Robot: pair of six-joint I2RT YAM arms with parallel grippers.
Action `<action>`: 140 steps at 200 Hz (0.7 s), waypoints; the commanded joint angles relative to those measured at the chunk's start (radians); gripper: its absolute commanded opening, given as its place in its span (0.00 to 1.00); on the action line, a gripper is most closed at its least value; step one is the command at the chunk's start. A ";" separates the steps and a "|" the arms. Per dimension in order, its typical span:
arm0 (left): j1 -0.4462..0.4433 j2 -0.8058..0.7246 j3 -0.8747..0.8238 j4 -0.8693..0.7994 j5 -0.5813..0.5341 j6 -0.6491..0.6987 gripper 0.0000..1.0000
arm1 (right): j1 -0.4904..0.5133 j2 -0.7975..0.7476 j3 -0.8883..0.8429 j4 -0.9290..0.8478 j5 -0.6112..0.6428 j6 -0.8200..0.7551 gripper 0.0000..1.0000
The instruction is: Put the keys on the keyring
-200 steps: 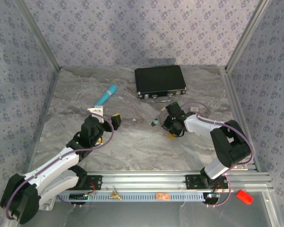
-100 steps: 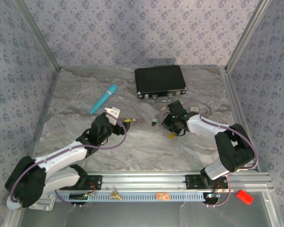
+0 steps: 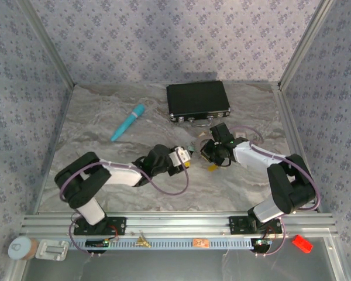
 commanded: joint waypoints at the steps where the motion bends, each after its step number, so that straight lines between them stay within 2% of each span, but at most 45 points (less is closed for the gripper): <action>1: -0.024 0.064 0.060 0.130 0.011 0.061 0.51 | -0.008 -0.013 0.009 0.007 -0.035 0.040 0.00; 43: -0.063 0.154 0.106 0.158 -0.086 0.027 0.44 | -0.015 -0.016 -0.001 0.022 -0.058 0.067 0.00; 140: -0.098 0.267 0.119 0.297 -0.184 0.027 0.35 | -0.025 -0.027 -0.008 0.038 -0.087 0.090 0.00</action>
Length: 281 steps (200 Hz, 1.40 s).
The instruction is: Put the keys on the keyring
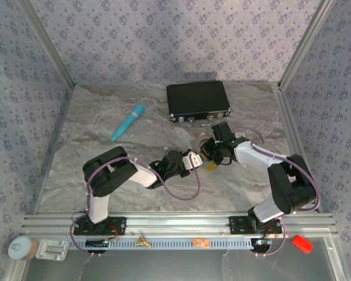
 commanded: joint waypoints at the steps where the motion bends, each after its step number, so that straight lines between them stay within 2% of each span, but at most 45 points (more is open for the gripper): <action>1: -0.007 0.023 0.019 0.096 -0.043 0.001 0.35 | -0.006 -0.022 -0.007 0.003 -0.024 0.028 0.00; 131: -0.010 0.093 0.046 0.176 -0.066 -0.018 0.30 | -0.006 -0.032 -0.004 0.018 -0.049 0.054 0.00; 213: -0.012 0.110 0.052 0.225 -0.092 0.001 0.10 | -0.004 -0.044 -0.006 0.012 -0.046 0.066 0.00; 247: -0.014 0.104 0.047 0.259 -0.092 0.007 0.06 | -0.006 -0.045 -0.005 0.015 -0.049 0.071 0.00; 265: -0.014 0.096 0.042 0.276 -0.091 0.009 0.00 | -0.005 -0.045 -0.007 0.016 -0.047 0.072 0.00; 281: -0.014 0.091 0.035 0.285 -0.089 0.008 0.00 | -0.005 -0.045 -0.011 0.019 -0.046 0.073 0.00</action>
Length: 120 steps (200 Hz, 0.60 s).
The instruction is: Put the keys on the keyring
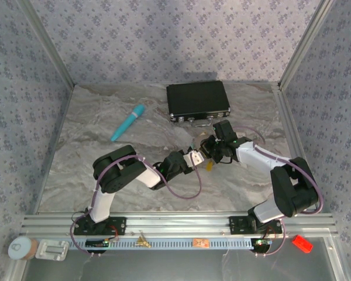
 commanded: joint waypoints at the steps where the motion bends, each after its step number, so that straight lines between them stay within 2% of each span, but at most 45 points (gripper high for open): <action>1: -0.007 -0.011 0.005 0.103 0.007 0.001 0.00 | -0.001 -0.015 -0.011 -0.009 -0.015 0.021 0.00; 79: -0.007 -0.009 -0.021 0.177 0.024 -0.029 0.00 | -0.004 -0.022 -0.011 0.000 -0.022 0.004 0.00; 87: -0.008 -0.014 -0.026 0.178 0.025 -0.030 0.00 | -0.011 -0.033 -0.011 -0.003 -0.018 -0.010 0.09; 96: -0.005 -0.021 -0.032 0.172 0.029 -0.034 0.00 | -0.019 -0.052 -0.012 -0.002 -0.012 -0.029 0.25; 120: 0.010 -0.051 -0.053 0.151 0.078 -0.063 0.00 | -0.076 -0.138 0.007 -0.051 0.015 -0.124 0.47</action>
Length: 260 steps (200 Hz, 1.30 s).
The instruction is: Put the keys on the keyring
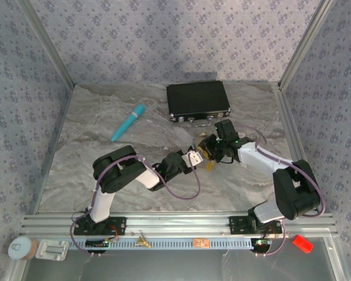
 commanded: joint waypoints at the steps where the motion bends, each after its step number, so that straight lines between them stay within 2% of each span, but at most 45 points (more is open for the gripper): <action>1: 0.011 -0.052 -0.023 0.067 0.066 -0.043 0.00 | -0.051 -0.096 0.011 -0.049 0.026 -0.099 0.47; 19: 0.026 -0.081 -0.033 0.028 0.117 -0.054 0.00 | -0.105 -0.178 0.042 -0.111 0.065 -0.252 0.52; 36: 0.047 -0.114 -0.048 0.006 0.181 -0.067 0.00 | -0.156 -0.262 0.067 -0.141 0.134 -0.465 0.51; 52: 0.072 -0.157 -0.065 -0.027 0.251 -0.074 0.00 | -0.167 -0.352 0.058 -0.100 0.235 -0.672 0.48; 72: 0.108 -0.214 -0.081 -0.092 0.344 -0.076 0.00 | -0.155 -0.449 -0.008 0.082 0.263 -0.913 0.47; 95: 0.157 -0.280 -0.092 -0.178 0.452 -0.072 0.00 | -0.147 -0.506 -0.098 0.291 0.164 -1.141 0.46; 107: 0.181 -0.317 -0.091 -0.242 0.513 -0.061 0.00 | -0.140 -0.509 -0.122 0.340 0.077 -1.253 0.45; 119: 0.205 -0.347 -0.091 -0.296 0.569 -0.050 0.00 | -0.118 -0.495 -0.116 0.306 -0.015 -1.409 0.46; 149: 0.250 -0.408 -0.099 -0.389 0.673 -0.020 0.00 | -0.013 -0.424 -0.059 0.069 -0.067 -1.748 0.45; 173: 0.265 -0.442 -0.105 -0.448 0.732 0.022 0.00 | 0.026 -0.381 -0.063 0.028 -0.154 -1.820 0.41; 187: 0.269 -0.459 -0.108 -0.476 0.754 0.048 0.00 | 0.054 -0.362 -0.074 0.022 -0.216 -1.857 0.35; 220: 0.272 -0.492 -0.105 -0.548 0.780 0.090 0.00 | 0.137 -0.293 -0.074 -0.006 -0.181 -1.908 0.33; 260: 0.273 -0.518 -0.119 -0.553 0.788 0.106 0.00 | 0.158 -0.243 -0.081 0.017 -0.174 -1.919 0.30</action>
